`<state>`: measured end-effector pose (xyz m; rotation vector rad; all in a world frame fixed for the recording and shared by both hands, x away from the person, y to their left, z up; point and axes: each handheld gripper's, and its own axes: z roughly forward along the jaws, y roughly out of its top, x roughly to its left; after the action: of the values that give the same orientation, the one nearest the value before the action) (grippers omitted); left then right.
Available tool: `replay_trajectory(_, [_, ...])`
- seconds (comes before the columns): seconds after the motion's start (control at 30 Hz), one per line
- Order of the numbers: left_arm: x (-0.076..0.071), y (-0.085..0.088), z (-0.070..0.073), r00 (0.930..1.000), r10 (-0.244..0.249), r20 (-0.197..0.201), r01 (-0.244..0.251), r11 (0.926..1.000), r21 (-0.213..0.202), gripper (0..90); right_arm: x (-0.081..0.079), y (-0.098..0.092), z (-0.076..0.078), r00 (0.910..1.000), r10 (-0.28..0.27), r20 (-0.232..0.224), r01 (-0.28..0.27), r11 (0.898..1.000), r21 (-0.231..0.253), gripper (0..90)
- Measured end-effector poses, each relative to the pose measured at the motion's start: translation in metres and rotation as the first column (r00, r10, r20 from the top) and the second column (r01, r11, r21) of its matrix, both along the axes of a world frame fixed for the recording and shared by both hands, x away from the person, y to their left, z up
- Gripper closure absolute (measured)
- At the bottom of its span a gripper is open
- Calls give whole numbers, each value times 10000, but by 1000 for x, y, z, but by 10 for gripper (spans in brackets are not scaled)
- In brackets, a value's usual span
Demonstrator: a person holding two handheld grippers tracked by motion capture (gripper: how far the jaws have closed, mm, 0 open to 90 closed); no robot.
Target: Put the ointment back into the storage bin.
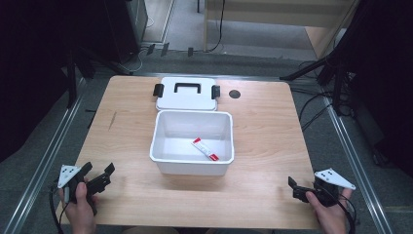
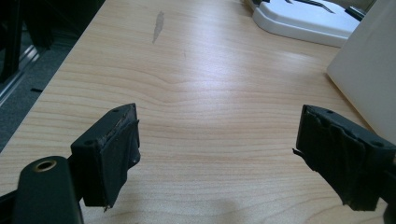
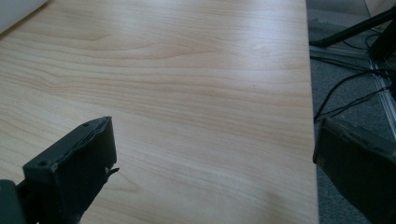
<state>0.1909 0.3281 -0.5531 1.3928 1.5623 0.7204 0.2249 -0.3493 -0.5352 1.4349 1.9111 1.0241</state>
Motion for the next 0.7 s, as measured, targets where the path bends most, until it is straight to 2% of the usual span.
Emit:
replay_trajectory(0.1, [0,0,0,10000,-8,-19,8,10000,3,142,-6,-7,-3,9998,-159,124,159,9999,2,0])
replay_trajectory(0.27, [0,0,0,10000,-3,-1,3,10000,0,142,-20,-19,-5,9989,-406,217,396,9982,445,0])
replay_trajectory(0.37, [0,-1,0,10000,3,-21,-3,10000,37,142,-25,-25,-9,9983,-538,218,527,9973,517,0])
replay_trajectory(0.53, [0,0,0,10000,17,-18,-17,10000,25,142,-24,-26,-9,9962,-796,342,768,9942,755,0])
replay_trajectory(0.63, [0,0,0,10000,16,-36,-16,10000,6,142,-20,-22,-11,9972,-732,162,711,9918,1058,2])
replay_trajectory(0.7, [0,0,0,10000,35,-46,-35,10000,19,142,-17,-19,-12,9975,-707,68,695,9916,1091,4])
